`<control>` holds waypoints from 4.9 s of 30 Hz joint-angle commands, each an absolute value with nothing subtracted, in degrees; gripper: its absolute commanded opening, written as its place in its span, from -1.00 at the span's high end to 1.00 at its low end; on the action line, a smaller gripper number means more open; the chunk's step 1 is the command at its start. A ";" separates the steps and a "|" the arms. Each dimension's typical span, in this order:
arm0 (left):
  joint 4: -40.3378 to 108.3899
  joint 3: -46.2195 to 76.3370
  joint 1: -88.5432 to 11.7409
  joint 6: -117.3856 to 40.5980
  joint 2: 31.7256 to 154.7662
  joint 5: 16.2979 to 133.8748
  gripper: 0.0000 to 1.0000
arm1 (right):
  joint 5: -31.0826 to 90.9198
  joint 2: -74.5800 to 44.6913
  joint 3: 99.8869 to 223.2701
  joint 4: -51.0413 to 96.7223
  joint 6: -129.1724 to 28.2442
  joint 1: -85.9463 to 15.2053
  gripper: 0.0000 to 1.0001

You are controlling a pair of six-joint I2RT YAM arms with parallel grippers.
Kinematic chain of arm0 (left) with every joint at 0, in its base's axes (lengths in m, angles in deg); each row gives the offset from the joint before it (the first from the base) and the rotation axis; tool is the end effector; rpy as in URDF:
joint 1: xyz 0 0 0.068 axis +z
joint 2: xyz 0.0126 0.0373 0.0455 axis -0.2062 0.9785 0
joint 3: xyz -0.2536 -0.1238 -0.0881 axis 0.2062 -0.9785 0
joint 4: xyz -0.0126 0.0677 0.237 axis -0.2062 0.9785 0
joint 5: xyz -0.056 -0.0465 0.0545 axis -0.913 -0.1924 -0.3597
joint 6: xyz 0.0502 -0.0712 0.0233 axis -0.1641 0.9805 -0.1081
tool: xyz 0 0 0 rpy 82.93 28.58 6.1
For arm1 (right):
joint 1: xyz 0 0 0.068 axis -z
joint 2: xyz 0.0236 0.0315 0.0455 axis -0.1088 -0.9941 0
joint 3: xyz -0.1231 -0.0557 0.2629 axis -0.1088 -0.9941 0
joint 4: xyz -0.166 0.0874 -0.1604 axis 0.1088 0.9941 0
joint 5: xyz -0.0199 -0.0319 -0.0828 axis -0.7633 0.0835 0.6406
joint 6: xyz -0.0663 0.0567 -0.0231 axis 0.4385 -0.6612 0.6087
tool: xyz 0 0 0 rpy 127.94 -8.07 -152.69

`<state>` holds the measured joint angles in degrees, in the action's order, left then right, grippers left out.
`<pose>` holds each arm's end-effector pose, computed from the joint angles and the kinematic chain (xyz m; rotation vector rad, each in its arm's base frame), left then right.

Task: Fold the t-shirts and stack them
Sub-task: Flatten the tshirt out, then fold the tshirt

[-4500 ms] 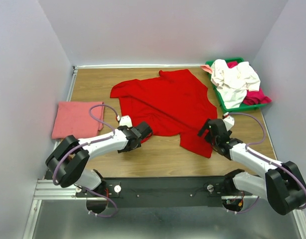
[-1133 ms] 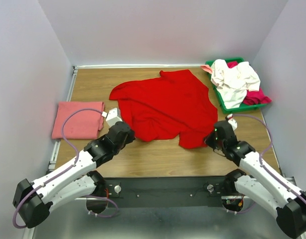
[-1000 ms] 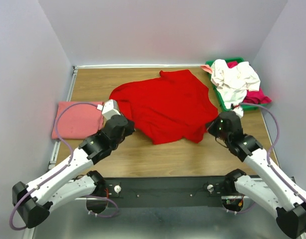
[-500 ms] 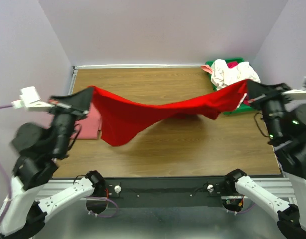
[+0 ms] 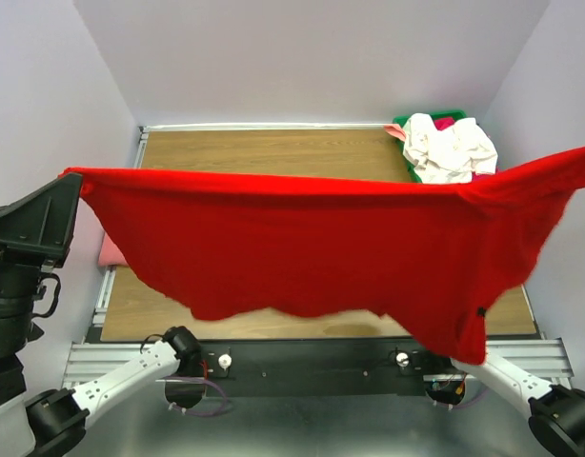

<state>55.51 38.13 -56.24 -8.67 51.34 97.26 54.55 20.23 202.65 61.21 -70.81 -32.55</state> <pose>-0.0233 0.0498 0.6051 -0.2231 0.8994 -1.2955 -0.0190 -0.0356 0.6360 0.2842 1.0276 0.6952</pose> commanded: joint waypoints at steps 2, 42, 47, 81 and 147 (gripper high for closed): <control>56.26 38.87 -55.85 -11.30 53.61 96.78 1.00 | 52.67 16.48 204.25 64.26 -68.00 -32.79 0.99; 35.87 19.00 -24.12 -10.51 127.71 105.67 1.00 | 63.75 -39.95 166.54 35.17 -69.93 -18.90 0.99; 35.26 14.44 -23.94 -10.95 123.59 105.85 1.00 | 60.68 -31.53 159.34 35.60 -70.54 -18.90 0.99; 35.51 -12.82 -23.94 -8.67 93.69 103.04 1.00 | 47.22 20.25 128.82 52.04 -81.71 -18.90 0.99; 39.38 10.11 -23.77 -7.34 112.03 114.99 1.00 | 57.07 -6.53 146.85 31.65 -74.50 -18.90 0.99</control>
<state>43.64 2.66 -24.11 -5.68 102.61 112.30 52.06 -0.54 146.11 38.93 -75.64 -19.24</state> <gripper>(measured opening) 0.008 0.006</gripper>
